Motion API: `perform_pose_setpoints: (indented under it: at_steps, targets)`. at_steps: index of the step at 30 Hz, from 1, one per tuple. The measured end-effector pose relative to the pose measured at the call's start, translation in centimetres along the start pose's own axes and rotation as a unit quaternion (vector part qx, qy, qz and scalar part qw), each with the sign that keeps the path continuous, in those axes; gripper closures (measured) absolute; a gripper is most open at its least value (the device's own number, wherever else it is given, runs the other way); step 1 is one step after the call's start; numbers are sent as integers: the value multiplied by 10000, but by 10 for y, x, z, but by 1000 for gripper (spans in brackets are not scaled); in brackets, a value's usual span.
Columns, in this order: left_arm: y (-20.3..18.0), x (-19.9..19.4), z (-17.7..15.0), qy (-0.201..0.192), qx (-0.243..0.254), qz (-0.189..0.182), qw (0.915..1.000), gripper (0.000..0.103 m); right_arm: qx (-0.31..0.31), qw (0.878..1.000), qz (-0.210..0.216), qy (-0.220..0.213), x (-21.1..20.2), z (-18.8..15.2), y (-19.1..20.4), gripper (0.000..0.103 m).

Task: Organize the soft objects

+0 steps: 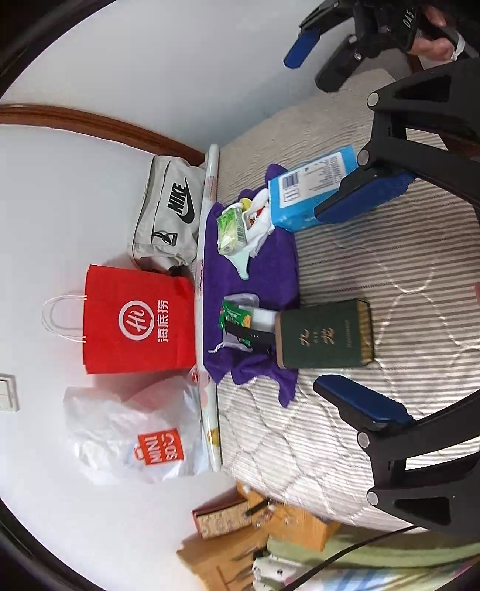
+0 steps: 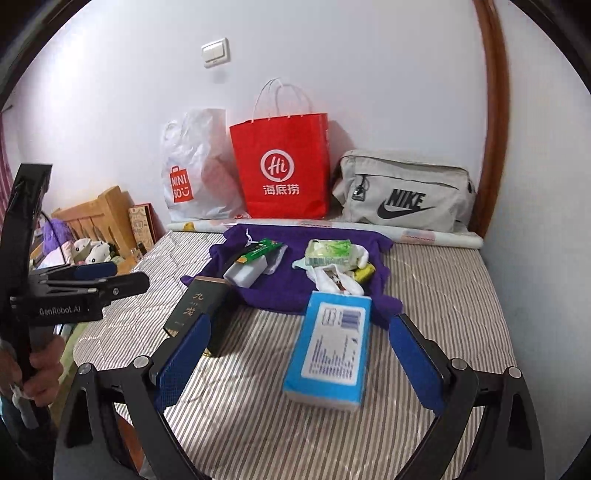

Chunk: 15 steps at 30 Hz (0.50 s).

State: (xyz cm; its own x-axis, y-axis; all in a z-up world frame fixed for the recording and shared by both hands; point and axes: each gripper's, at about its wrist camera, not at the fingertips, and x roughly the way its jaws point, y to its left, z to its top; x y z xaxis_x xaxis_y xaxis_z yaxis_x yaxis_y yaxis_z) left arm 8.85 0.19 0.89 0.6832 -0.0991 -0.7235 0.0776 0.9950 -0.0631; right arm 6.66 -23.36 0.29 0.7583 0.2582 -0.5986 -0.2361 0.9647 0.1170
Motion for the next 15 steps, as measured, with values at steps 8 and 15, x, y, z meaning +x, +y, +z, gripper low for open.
perform_pose_setpoints:
  at_steps: [8,15]
  targets:
    - [-16,-34,-32,-262,91,437,9987,20,264,9996,-1,-45,-31,-25,-3,6]
    - [-19,-55,-46,-401,45,415,9983,20,317,9994,13,-143,-53,-40,2,6]
